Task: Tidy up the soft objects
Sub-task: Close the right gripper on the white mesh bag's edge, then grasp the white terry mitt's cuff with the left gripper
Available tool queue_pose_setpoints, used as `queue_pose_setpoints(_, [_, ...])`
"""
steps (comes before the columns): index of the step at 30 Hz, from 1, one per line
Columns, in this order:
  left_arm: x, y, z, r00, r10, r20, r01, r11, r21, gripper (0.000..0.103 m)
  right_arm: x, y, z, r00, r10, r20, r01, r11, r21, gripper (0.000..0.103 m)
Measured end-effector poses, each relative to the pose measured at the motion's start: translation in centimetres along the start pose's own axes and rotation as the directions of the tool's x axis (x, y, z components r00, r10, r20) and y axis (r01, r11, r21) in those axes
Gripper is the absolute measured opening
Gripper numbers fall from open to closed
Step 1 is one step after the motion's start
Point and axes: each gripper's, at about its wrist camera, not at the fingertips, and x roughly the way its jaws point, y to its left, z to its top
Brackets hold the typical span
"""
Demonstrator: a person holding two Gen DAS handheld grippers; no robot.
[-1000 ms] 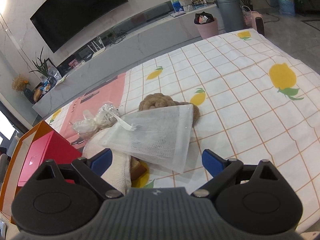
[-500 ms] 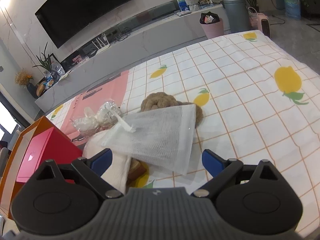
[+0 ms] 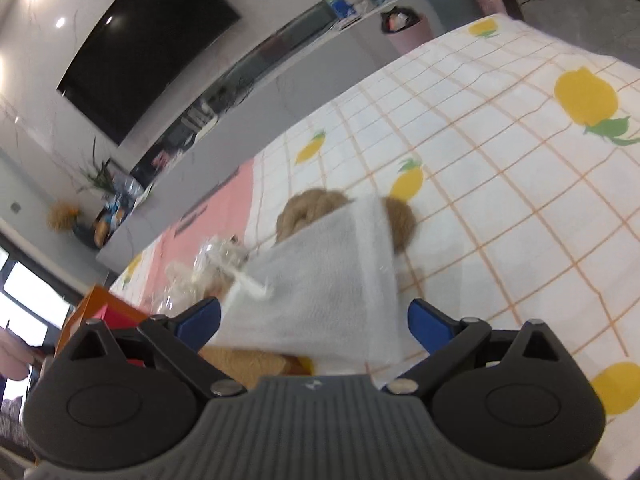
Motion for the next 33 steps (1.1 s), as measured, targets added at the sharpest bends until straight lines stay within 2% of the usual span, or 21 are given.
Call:
queue_pose_setpoints(1, [-0.1, 0.1, 0.1, 1.0, -0.022, 0.008, 0.022, 1.0, 0.021, 0.09, 0.1, -0.2, 0.0, 1.0, 0.001, 0.0, -0.001, 1.0, 0.007, 0.098])
queue_pose_setpoints(3, [-0.3, -0.1, 0.4, 0.996, -0.086, 0.006, 0.085, 0.991, 0.106, 0.09, 0.2, -0.5, -0.1, 1.0, 0.01, -0.005, -0.009, 1.0, 0.019, 0.095])
queue_pose_setpoints(4, [-0.5, -0.4, 0.5, 0.993, -0.114, 0.01, 0.111, 0.98, 0.168, 0.091, 0.4, -0.7, -0.1, 1.0, 0.013, -0.014, -0.013, 1.0, 0.028, 0.085])
queue_pose_setpoints(5, [-0.7, -0.7, 0.6, 0.993, -0.115, 0.03, 0.106, 0.97, 0.22, 0.091, 0.5, -0.9, -0.1, 0.999, 0.021, -0.026, -0.019, 0.999, 0.044, 0.062])
queue_pose_setpoints(6, [-0.9, -1.0, 0.5, 0.995, -0.083, 0.06, 0.064, 0.964, 0.258, 0.091, 0.5, -1.3, 0.0, 0.999, 0.032, -0.031, -0.029, 0.997, 0.07, 0.048])
queue_pose_setpoints(7, [-0.9, -1.3, 0.5, 0.996, -0.028, 0.09, 0.002, 0.96, 0.28, 0.093, 0.4, -1.6, 0.1, 0.999, 0.045, -0.03, -0.042, 0.995, 0.096, 0.024])
queue_pose_setpoints(8, [-0.8, -1.6, 0.5, 0.994, 0.022, 0.107, -0.052, 0.957, 0.287, 0.094, 0.3, -1.9, 0.2, 0.998, 0.052, -0.028, -0.049, 0.993, 0.108, 0.01])
queue_pose_setpoints(10, [-0.1, -1.3, 0.9, 0.993, 0.078, 0.086, -0.098, 0.96, 0.262, 0.094, -0.1, -1.5, 0.5, 0.997, 0.04, -0.062, -0.036, 0.997, 0.066, 0.009])
queue_pose_setpoints(12, [0.6, -0.6, 1.4, 0.997, 0.07, 0.035, -0.076, 0.978, 0.197, 0.094, -0.6, -0.2, 0.8, 0.984, -0.034, -0.172, 0.026, 0.999, -0.048, 0.009])
queue_pose_setpoints(13, [0.8, -0.2, 1.6, 0.998, 0.06, 0.015, -0.062, 0.986, 0.158, 0.094, -1.3, 0.8, 0.6, 0.977, -0.08, -0.197, 0.052, 0.988, -0.144, 0.009])
queue_pose_setpoints(15, [1.1, 0.7, 1.9, 0.999, 0.04, -0.01, -0.039, 0.996, 0.081, 0.094, -2.7, 2.9, -0.3, 0.961, -0.202, -0.19, 0.117, 0.916, -0.384, 0.009])
queue_pose_setpoints(16, [1.1, 1.2, 2.1, 0.999, 0.032, -0.014, -0.032, 0.998, 0.048, 0.094, -3.3, 3.4, -0.8, 0.947, -0.261, -0.188, 0.152, 0.879, -0.453, 0.012])
queue_pose_setpoints(18, [1.1, 1.8, 2.5, 0.999, 0.03, -0.01, -0.03, 0.999, 0.014, 0.094, -4.2, 3.3, -1.7, 0.93, -0.317, -0.187, 0.188, 0.846, -0.499, 0.025])
queue_pose_setpoints(20, [1.1, 2.2, 2.6, 0.999, 0.035, -0.009, -0.035, 0.999, 0.006, 0.094, -4.3, 2.6, -2.6, 0.911, -0.338, -0.235, 0.171, 0.829, -0.532, 0.069])
queue_pose_setpoints(22, [1.2, 2.7, 2.3, 0.999, 0.026, -0.021, -0.026, 1.0, 0.008, 0.094, -4.2, 2.5, -3.0, 0.902, -0.371, -0.222, 0.185, 0.796, -0.577, 0.082])
queue_pose_setpoints(25, [1.5, 3.2, 2.0, 1.0, -0.005, -0.03, 0.005, 1.0, -0.011, 0.096, -4.1, 3.1, -2.6, 0.925, -0.334, -0.179, 0.158, 0.77, -0.619, 0.1])
queue_pose_setpoints(27, [1.3, 3.4, 1.9, 0.999, -0.028, -0.026, 0.028, 0.999, -0.022, 0.099, -3.8, 4.5, -2.7, 0.953, -0.27, -0.138, 0.106, 0.723, -0.682, 0.1])
queue_pose_setpoints(28, [1.4, 3.5, 1.9, 0.999, -0.039, -0.027, 0.038, 0.999, -0.028, 0.1, -3.4, 5.3, -3.1, 0.962, -0.243, -0.125, 0.078, 0.682, -0.727, 0.1])
queue_pose_setpoints(30, [1.5, 3.7, 2.1, 0.997, -0.062, -0.039, 0.061, 0.997, -0.037, 0.102, -2.1, 6.7, -4.3, 0.975, -0.205, -0.084, 0.049, 0.568, -0.821, 0.1])
queue_pose_setpoints(32, [1.6, 3.8, 2.1, 0.995, -0.083, -0.048, 0.081, 0.996, -0.049, 0.103, -0.7, 7.7, -5.6, 0.982, -0.186, -0.017, 0.068, 0.442, -0.894, 0.1])
queue_pose_setpoints(33, [1.7, 3.9, 2.2, 0.994, -0.094, -0.054, 0.091, 0.994, -0.059, 0.103, -0.2, 8.1, -6.2, 0.985, -0.171, 0.033, 0.099, 0.393, -0.914, 0.1])
